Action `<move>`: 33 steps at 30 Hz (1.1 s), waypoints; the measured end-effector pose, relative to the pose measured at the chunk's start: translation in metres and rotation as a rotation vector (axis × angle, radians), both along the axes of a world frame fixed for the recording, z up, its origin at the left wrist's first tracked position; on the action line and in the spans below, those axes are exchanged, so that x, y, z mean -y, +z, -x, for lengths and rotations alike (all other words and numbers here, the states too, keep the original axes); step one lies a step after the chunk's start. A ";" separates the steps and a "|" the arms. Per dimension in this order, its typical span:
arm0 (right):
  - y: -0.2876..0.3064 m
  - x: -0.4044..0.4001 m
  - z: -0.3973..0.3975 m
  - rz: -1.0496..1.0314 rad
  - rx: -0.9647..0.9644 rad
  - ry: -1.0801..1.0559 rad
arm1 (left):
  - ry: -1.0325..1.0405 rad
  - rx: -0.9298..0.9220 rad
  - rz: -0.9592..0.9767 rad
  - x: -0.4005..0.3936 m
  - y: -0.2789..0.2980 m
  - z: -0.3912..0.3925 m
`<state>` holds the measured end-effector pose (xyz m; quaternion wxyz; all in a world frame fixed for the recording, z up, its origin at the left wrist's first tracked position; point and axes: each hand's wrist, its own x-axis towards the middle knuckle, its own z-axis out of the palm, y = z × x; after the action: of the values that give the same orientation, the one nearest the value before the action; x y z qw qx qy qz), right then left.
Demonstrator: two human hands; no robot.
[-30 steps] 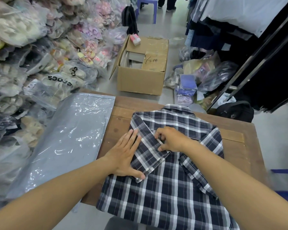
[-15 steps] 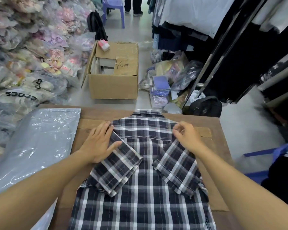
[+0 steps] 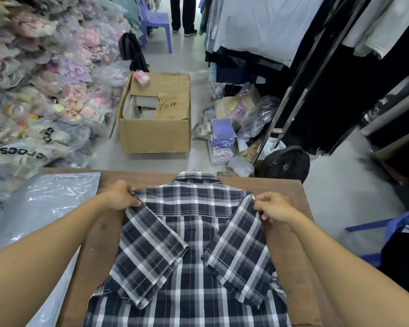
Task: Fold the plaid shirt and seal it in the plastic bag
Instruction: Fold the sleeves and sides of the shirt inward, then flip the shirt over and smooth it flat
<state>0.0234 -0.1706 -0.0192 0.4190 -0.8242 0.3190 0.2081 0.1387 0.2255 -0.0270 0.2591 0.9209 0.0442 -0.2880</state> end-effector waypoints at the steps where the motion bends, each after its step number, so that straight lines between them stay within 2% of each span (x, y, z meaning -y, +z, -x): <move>1: 0.004 -0.001 -0.001 -0.004 -0.010 0.035 | 0.004 -0.011 0.016 0.000 0.003 -0.002; 6: 0.024 0.005 -0.021 0.030 0.117 0.096 | 0.079 0.023 0.134 0.008 0.040 -0.021; 10: 0.061 0.015 -0.058 0.114 0.299 0.039 | 0.159 0.224 0.239 0.026 0.086 -0.058; 14: 0.120 0.013 -0.095 -0.005 0.435 -0.171 | 0.195 0.462 0.337 0.052 0.141 -0.093; 17: 0.162 0.010 -0.110 -0.068 0.557 -0.221 | 0.205 0.628 0.390 0.061 0.174 -0.110; 20: 0.186 0.012 -0.108 -0.147 0.639 -0.240 | 0.201 0.698 0.407 0.061 0.190 -0.111; 23: 0.187 0.016 -0.095 -0.272 0.634 -0.224 | 0.131 0.727 0.391 0.053 0.186 -0.094; 26: 0.166 0.026 -0.077 -0.400 0.585 -0.236 | 0.116 0.675 0.398 0.036 0.166 -0.067; 28: 0.147 0.029 -0.060 -0.475 0.532 -0.247 | 0.104 0.563 0.472 0.024 0.147 -0.045; 31: 0.110 0.034 -0.027 -0.562 0.404 -0.265 | 0.013 0.293 0.561 0.005 0.120 -0.002; 33: 0.083 0.038 0.000 -0.593 0.268 -0.257 | -0.020 0.019 0.623 -0.012 0.101 0.025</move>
<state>0.0237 -0.2087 0.0634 0.7010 -0.6399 0.2880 0.1273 0.1135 0.2372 0.0742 0.5265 0.8001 -0.0578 -0.2817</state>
